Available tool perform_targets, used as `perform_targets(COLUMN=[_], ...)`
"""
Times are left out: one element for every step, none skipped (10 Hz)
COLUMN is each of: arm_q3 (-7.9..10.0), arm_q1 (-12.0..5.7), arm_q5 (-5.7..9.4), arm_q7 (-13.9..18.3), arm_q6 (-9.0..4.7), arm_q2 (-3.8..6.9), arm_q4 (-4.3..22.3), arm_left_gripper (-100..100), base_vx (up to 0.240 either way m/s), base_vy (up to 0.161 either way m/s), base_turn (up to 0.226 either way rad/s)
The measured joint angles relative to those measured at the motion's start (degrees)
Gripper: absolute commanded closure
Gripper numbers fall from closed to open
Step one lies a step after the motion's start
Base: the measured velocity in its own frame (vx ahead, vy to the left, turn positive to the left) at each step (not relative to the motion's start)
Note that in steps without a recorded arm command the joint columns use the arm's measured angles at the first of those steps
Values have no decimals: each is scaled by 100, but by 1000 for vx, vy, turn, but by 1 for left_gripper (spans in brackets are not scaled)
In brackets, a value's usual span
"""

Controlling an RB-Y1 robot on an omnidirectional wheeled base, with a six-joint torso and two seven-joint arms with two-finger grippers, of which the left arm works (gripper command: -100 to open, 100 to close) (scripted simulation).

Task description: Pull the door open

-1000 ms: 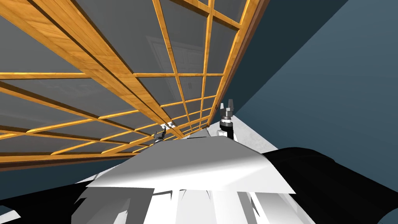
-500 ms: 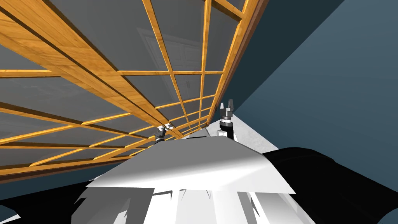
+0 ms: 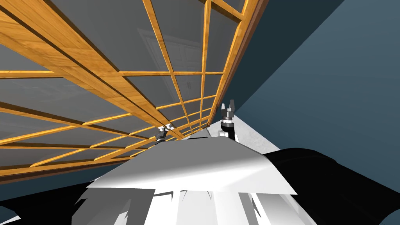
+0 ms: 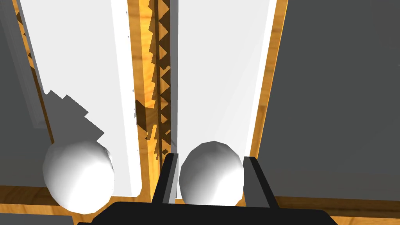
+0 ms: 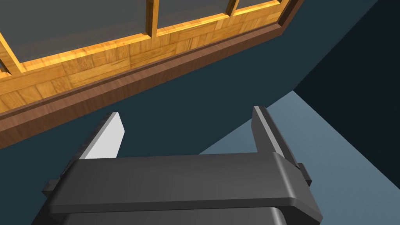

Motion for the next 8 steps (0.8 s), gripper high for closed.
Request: perform_targets(arm_q3=[-4, 18, 33, 39, 34, 35, 57, 42], arm_q1=[52, 44, 104, 112, 164, 240, 150, 263], arm_q5=[13, 43, 60, 74, 72, 76, 103, 96], arm_q7=[66, 136, 204, 251, 262, 272, 291, 348], arm_q6=[13, 0, 8, -98, -87, -43, -98, -25], arm_q2=[-2, 41, 66, 116, 58, -5, 55, 14], arm_q4=[-62, -4, 16, 220, 189, 92, 299, 123], arm_left_gripper=[100, 100, 100, 100, 100, 100, 100, 100], base_vx=[-206, -169, -121, -103, -115, -106, -58, -50], base_vy=[12, 29, 42, 15, 9, -11, -6, 13], base_turn=[29, 68, 36, 33, 9, -10, 5, -7])
